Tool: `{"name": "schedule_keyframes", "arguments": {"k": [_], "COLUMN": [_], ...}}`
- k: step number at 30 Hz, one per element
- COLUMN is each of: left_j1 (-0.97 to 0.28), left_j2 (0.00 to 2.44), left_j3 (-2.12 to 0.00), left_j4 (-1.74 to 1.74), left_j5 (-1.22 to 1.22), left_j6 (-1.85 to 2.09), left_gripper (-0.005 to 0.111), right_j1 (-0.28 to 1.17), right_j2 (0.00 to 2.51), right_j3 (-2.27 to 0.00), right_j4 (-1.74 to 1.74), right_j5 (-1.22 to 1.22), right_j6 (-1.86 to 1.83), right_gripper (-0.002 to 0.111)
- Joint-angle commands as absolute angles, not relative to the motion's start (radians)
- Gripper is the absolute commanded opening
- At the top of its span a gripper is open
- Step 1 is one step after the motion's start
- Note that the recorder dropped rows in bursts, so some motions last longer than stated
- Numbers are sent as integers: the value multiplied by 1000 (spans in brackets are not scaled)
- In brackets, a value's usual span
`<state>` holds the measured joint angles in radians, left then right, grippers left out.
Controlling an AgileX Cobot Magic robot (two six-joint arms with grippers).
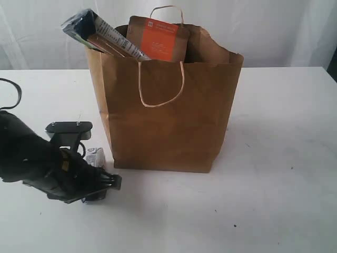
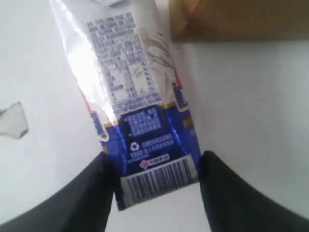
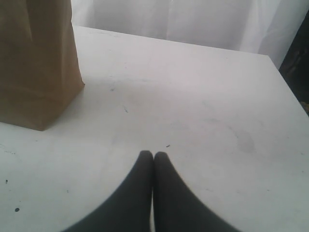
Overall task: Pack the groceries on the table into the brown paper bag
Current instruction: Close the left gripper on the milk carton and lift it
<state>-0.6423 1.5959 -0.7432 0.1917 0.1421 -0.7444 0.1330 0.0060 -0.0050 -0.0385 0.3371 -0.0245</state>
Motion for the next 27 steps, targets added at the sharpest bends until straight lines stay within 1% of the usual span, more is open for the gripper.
{"name": "schedule_keyframes", "arguments": {"k": [1, 8, 10, 12, 13, 14, 16, 21, 23, 27], "left_j1": [-639, -639, -639, -639, -639, -639, -639, -637, -597, -539], "left_j2": [1510, 1419, 1405, 1395, 1390, 1377, 1351, 1337, 1367, 1437], "left_j3": [-647, -557, -547, -548, -548, -548, -548, -574, -623, -651], "left_j4": [194, 194, 194, 194, 194, 183, 183, 204, 231, 248], "left_j5": [206, 241, 243, 244, 244, 244, 244, 215, 211, 205], "left_j6": [-736, -736, -736, -736, -736, -741, -748, -755, -755, -755], "left_gripper": [25, 25, 29, 38, 45, 62, 77, 77, 77, 77], "right_j1": [129, 129, 129, 129, 129, 129, 129, 129, 129, 129], "right_j2": [0, 0, 0, 0, 0, 0, 0, 0, 0, 0], "right_j3": [0, 0, 0, 0, 0, 0, 0, 0, 0, 0], "right_j4": [-38, -38, -38, -38, -38, -38, -38, -38, -38, -38], "right_j5": [334, 334, 334, 334, 334, 334, 334, 334, 334, 334], "right_j6": [-22, -22, -22, -22, -22, -22, -22, -22, -22, -22], "right_gripper": [0, 0, 0, 0, 0, 0, 0, 0, 0, 0]}}
